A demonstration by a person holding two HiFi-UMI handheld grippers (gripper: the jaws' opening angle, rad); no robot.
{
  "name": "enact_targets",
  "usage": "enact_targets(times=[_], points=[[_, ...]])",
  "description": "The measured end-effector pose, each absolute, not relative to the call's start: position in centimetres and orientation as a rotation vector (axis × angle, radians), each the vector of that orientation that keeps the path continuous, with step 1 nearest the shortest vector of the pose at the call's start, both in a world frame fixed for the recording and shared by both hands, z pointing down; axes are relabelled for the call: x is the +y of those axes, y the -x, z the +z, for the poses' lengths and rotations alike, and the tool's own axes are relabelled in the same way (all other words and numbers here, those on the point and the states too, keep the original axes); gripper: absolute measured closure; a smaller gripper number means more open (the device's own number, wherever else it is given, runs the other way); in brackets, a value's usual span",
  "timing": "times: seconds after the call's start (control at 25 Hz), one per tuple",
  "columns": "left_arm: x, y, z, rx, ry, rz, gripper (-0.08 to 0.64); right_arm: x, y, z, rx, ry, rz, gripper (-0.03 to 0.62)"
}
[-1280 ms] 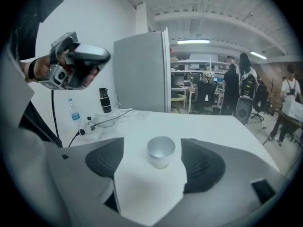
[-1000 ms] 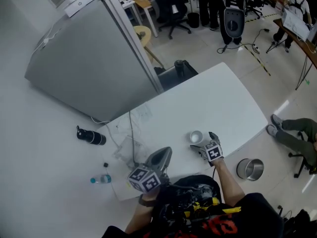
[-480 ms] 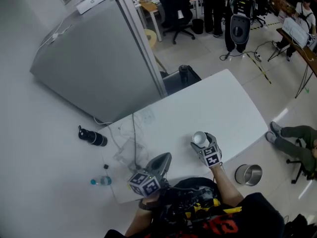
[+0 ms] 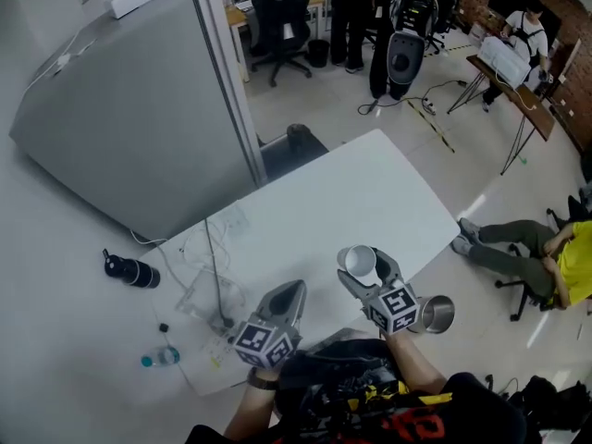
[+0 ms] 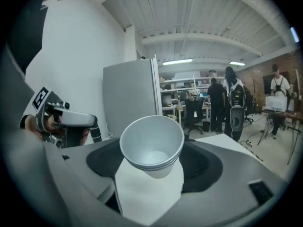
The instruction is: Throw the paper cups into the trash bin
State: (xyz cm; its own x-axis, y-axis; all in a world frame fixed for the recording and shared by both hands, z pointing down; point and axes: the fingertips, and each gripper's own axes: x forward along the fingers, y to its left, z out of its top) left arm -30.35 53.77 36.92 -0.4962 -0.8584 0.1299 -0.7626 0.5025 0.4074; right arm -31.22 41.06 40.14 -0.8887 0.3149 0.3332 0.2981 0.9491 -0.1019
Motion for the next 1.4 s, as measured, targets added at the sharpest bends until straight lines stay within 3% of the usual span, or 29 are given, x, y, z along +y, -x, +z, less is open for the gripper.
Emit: enact_targets(times=[0.24, 0.6, 1.08, 1.4], points=[[49.4, 29.9, 35.0, -2.373, -1.569, -0.416, 0.558, 41.4, 28.7, 35.1, -2.85, 0.461, -0.157, 0.219], [46.4, 28.7, 33.0, -2.346, -1.643, -0.367, 0.558, 38.6, 27.7, 32.7, -2.929, 0.439, -0.132, 0.218], [33.2, 23.6, 30.3, -2.423, -1.642, -0.228, 0.558, 26.0, 20.7, 30.2, -3.021, 0.375, -0.147, 0.219], [17.8, 15.5, 30.4, -2.301, -1.781, -0.218, 0.557, 11.1, 10.7, 30.9, -3.022, 0.207, -0.093, 0.218]])
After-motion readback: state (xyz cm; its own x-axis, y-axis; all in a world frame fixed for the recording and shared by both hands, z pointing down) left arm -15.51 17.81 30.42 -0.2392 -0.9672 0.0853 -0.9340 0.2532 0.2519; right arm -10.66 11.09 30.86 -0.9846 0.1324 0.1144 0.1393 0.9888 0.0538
